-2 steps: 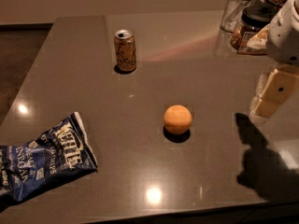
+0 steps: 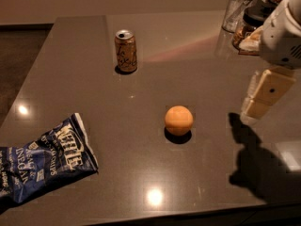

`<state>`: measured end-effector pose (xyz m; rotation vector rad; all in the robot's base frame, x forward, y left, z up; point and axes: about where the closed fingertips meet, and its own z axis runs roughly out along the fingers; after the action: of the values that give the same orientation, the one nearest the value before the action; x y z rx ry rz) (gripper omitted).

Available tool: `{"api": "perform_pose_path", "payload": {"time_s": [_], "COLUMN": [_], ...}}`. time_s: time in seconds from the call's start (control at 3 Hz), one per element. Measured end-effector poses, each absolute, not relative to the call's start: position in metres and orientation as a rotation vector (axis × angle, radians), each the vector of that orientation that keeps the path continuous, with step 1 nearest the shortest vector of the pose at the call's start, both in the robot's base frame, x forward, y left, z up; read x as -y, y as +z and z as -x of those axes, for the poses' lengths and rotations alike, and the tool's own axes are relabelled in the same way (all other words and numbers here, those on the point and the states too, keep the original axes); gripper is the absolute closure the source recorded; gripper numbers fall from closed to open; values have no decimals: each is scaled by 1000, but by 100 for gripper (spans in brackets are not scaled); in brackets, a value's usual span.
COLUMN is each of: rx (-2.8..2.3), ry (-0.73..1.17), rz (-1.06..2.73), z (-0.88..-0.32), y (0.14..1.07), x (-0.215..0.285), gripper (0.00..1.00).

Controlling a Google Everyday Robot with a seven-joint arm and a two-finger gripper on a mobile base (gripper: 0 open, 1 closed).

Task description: Move orange near blue chip bag

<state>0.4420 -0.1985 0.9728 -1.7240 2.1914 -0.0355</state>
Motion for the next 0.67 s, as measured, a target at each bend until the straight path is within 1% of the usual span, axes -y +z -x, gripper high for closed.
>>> {"api": "perform_pose_path", "payload": {"time_s": [0.67], "rx": [-2084], "ry": [145], "rz": [1753], "z": [-460], "y": [948], "x": [141], "gripper": [0]}}
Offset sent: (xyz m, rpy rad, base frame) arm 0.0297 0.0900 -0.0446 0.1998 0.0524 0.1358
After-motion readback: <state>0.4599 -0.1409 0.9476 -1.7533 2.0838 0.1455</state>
